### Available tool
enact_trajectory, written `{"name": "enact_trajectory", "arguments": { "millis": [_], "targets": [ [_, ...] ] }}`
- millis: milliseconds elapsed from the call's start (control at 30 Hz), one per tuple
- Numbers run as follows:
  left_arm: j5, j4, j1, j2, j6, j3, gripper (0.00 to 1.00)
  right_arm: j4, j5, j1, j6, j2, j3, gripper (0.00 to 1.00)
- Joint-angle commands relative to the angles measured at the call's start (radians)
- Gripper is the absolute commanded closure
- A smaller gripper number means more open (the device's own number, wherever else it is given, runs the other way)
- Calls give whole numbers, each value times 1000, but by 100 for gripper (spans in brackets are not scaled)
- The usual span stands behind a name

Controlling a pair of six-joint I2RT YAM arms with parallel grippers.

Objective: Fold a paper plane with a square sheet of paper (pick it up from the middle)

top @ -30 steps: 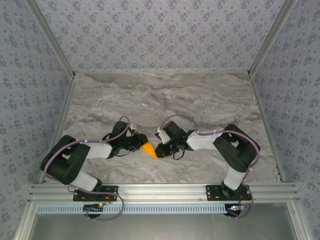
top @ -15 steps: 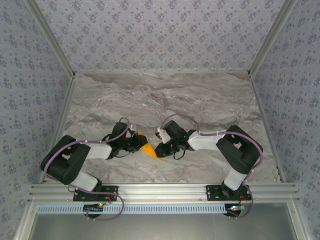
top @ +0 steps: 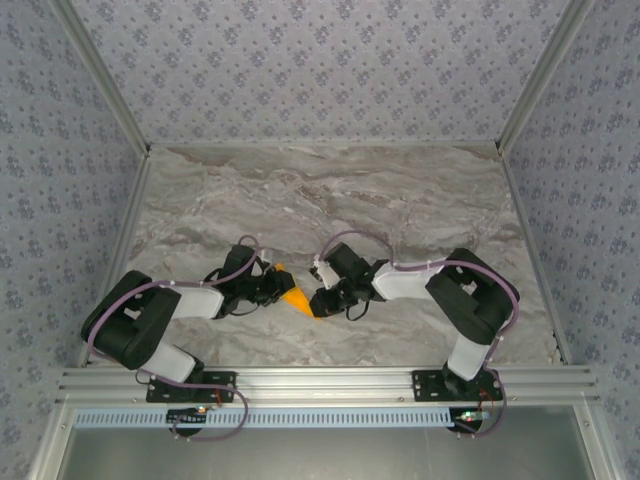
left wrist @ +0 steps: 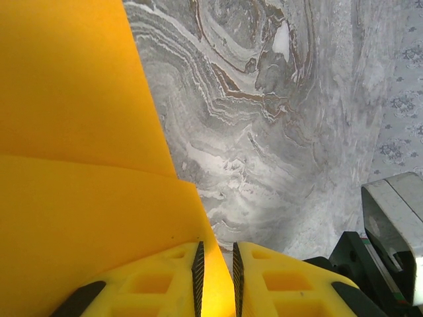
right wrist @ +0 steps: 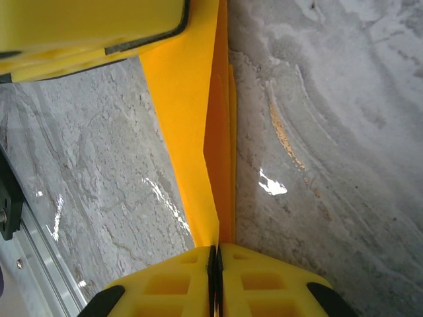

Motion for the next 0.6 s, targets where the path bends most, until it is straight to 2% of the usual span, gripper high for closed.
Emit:
{"name": "enact_trajectory", "arguments": {
  "millis": [0, 167, 333, 567],
  "targets": [
    [3, -22, -8, -7, 22, -9, 78, -38, 24, 8, -15, -29, 25, 84],
    [4, -27, -8, -16, 24, -10, 78, -61, 96, 17, -14, -94, 42, 74],
    [3, -30, -7, -25, 26, -9, 78, -47, 133, 29, 6, -80, 76, 71],
    [2, -32, -7, -29, 28, -7, 78, -13, 151, 39, 27, -27, 110, 72]
  ]
}}
